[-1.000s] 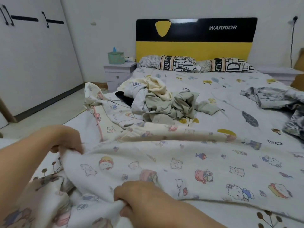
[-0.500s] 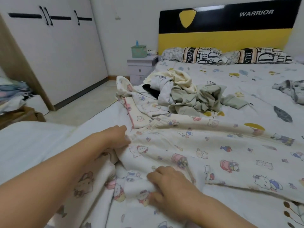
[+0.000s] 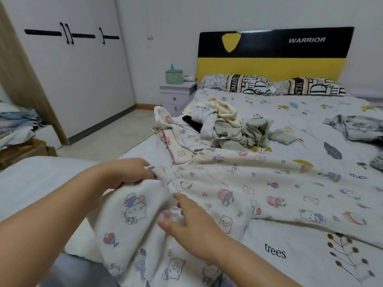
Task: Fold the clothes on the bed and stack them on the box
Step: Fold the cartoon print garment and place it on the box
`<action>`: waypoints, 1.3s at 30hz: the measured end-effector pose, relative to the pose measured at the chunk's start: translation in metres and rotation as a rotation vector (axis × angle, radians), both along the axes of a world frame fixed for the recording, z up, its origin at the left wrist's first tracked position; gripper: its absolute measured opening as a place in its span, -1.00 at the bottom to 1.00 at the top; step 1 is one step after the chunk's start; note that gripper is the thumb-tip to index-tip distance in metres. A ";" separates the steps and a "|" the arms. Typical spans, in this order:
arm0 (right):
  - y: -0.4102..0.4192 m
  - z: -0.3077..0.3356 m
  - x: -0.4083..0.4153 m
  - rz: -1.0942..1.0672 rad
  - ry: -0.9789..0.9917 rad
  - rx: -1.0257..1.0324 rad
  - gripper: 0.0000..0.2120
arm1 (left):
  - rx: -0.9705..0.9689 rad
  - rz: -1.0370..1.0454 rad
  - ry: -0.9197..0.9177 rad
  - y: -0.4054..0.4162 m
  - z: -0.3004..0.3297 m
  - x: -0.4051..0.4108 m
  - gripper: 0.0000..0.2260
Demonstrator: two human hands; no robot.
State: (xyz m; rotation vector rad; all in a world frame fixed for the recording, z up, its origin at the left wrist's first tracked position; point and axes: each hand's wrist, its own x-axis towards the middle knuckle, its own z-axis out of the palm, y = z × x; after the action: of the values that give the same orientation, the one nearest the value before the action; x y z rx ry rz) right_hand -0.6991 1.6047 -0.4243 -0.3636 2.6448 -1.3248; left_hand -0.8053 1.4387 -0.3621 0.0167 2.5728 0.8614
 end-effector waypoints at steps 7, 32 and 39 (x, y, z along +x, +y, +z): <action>0.035 0.049 -0.006 -0.446 0.131 -0.590 -0.68 | 0.809 -0.141 -0.060 0.101 0.061 0.031 -0.84; 0.388 -0.019 0.037 -1.087 -0.108 -0.598 -0.67 | -0.454 -0.545 0.522 0.200 -0.099 -0.061 -0.73; 0.410 -0.023 0.038 -1.017 -0.090 -0.728 -0.64 | -0.491 -0.577 0.410 0.217 -0.099 -0.068 -0.79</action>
State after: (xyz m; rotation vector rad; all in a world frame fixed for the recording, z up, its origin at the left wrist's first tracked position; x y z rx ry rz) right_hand -0.6609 2.0144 -0.4469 1.0925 2.1583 -2.4497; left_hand -0.8730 1.6560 -0.4610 0.8155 2.8315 0.0019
